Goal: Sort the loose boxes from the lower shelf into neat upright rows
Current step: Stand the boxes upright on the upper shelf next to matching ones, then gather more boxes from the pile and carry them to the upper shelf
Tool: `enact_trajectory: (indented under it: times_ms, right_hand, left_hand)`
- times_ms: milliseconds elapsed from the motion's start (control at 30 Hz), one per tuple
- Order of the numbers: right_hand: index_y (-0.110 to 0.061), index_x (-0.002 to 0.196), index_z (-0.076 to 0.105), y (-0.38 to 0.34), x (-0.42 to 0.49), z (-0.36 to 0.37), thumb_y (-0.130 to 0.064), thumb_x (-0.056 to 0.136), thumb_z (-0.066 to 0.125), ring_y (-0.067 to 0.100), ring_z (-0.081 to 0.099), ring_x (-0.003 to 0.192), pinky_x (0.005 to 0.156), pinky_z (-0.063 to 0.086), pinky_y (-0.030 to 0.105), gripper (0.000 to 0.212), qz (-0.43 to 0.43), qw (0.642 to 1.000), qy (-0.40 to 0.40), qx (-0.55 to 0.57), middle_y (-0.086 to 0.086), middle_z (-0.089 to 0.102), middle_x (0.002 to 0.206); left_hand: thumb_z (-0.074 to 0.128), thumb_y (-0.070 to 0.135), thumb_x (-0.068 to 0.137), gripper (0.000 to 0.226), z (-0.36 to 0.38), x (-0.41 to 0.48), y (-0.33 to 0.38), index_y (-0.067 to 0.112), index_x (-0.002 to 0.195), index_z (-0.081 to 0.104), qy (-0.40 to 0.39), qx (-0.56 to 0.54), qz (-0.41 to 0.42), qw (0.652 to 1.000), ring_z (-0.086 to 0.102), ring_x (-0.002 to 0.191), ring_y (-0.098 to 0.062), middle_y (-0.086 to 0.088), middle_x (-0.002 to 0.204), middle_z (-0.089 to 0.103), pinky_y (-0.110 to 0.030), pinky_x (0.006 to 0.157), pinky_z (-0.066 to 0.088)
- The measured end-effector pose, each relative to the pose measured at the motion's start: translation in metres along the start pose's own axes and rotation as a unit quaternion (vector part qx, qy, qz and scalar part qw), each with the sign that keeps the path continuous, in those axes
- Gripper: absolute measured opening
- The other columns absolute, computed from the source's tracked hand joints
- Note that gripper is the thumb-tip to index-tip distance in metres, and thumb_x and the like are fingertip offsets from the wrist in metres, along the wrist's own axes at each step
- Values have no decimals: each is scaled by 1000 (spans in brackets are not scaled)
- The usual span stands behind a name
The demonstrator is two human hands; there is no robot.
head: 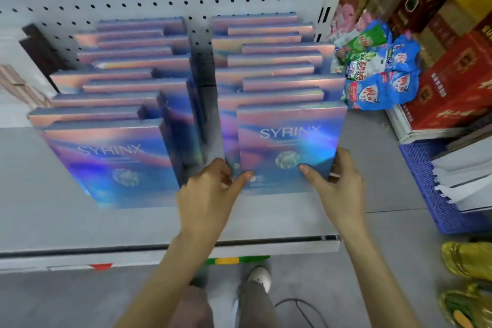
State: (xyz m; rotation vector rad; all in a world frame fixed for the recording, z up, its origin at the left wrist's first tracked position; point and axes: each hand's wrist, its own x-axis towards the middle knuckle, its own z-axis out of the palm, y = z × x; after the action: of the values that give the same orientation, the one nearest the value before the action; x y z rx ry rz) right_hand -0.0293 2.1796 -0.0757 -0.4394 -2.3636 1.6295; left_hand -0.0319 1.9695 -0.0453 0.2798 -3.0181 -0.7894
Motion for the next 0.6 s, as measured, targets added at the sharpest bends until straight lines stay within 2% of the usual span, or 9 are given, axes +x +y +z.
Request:
enact_trajectory:
  times_ms: [100,167,233,333,433,533,600]
  right_hand:
    - [-30,107,51,4,-7,6,-26,75,81,-4,62,83,77,52,20,44,31,999,12,3,-9,66,98]
    - [-27,115,52,4,-17,10,-31,75,79,13,62,100,90,52,35,49,47,998,33,2,1,64,111]
    - [-20,128,50,-1,-33,14,-30,79,77,19,56,111,98,48,43,57,57,996,64,-10,3,56,124]
    - [-18,140,41,-17,-70,20,-26,83,72,12,47,115,105,41,38,65,70,992,107,-13,-5,42,129]
    - [-20,141,38,-36,-115,39,-19,85,71,10,47,116,103,42,32,65,55,993,103,-6,-6,38,131]
    - [-28,139,39,-57,-160,78,-15,85,72,8,59,106,90,47,24,64,46,998,24,24,-4,47,131]
    - [-35,134,41,-73,-189,115,-21,81,74,4,64,99,86,48,23,64,34,997,-59,23,-11,56,121]
  left_hand:
    - [63,57,79,37,4,-7,2,24,92,53,20,-40,8,999,67,80,-24,6,89,68,-31,64,44]
    - [63,54,81,38,6,-13,-2,23,100,52,16,-73,27,997,67,74,-16,10,96,66,-33,64,50]
    - [64,50,82,37,4,-21,-11,23,105,53,-1,-113,43,993,66,75,-13,11,101,64,-36,67,53]
    - [64,42,85,36,-3,-40,-32,24,114,53,-36,-175,61,982,62,86,-10,7,110,62,-39,76,55]
    - [61,44,87,37,-20,-67,-67,26,118,52,-52,-203,97,973,58,96,-5,8,118,56,-38,81,55]
    - [51,53,83,46,-45,-90,-122,28,121,53,-60,-224,124,965,56,104,0,13,120,52,-34,84,54]
    - [55,52,83,42,-68,-103,-171,32,121,54,-54,-250,93,962,57,104,2,14,118,54,-32,86,53]
